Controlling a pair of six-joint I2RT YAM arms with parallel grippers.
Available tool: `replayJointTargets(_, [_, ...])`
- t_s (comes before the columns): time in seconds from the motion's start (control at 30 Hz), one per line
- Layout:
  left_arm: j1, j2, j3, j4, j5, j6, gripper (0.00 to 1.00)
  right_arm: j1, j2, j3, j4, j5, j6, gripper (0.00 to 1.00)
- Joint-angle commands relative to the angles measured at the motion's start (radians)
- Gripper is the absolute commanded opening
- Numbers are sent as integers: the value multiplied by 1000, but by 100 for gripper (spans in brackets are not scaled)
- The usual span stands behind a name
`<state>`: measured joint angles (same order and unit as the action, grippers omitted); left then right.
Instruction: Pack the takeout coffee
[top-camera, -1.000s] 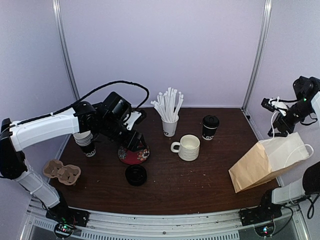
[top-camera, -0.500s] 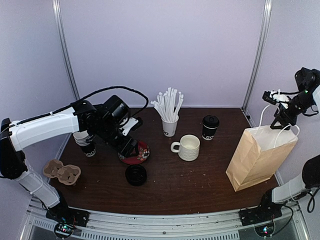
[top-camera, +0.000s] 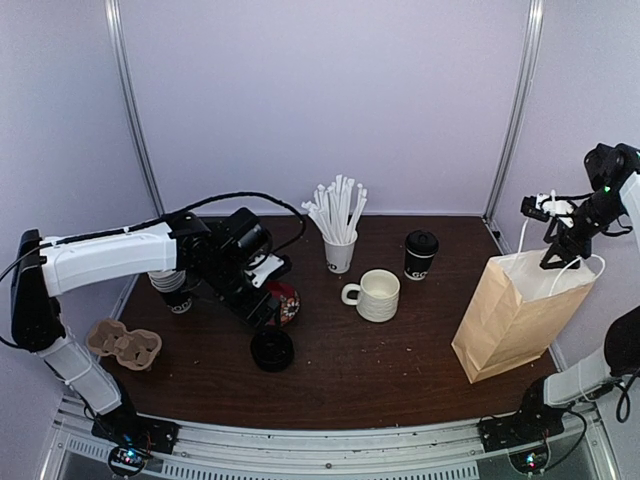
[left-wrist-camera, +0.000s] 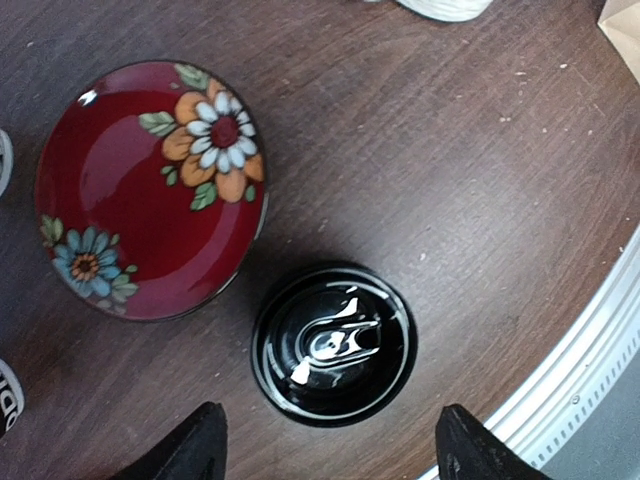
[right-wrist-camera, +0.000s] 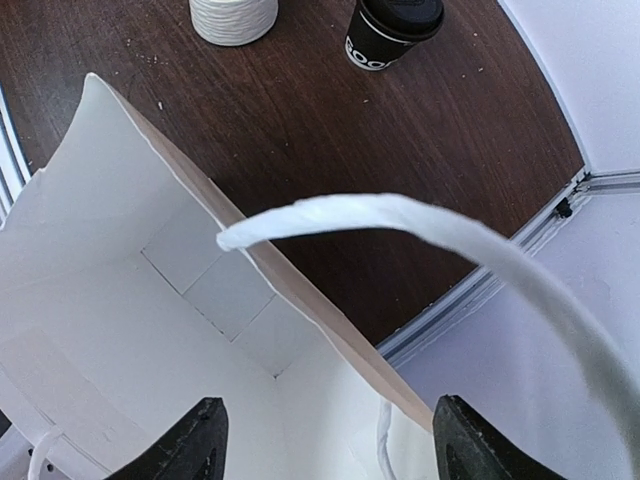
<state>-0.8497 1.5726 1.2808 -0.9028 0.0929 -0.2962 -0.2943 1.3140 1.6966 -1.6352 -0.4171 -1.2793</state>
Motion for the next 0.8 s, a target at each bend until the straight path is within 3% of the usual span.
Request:
replayJointTargets(0.0, [0,50,22,96,85,28,75,-4,21,-28,-59,1,-29,74])
replayJointTargets(0.33, [-58,313,221,118,166,100,66,-4,31,-90,14,-30,-36,70])
replayJointTargets(0.63, [-112,407,203,47,189,143,39,-2,-11,-118,-15,-67,-77,45])
replayJointTargets(0.77, [-112,416,165,40,180,139,31,-3,-14,-127,-25,-90,-91,29])
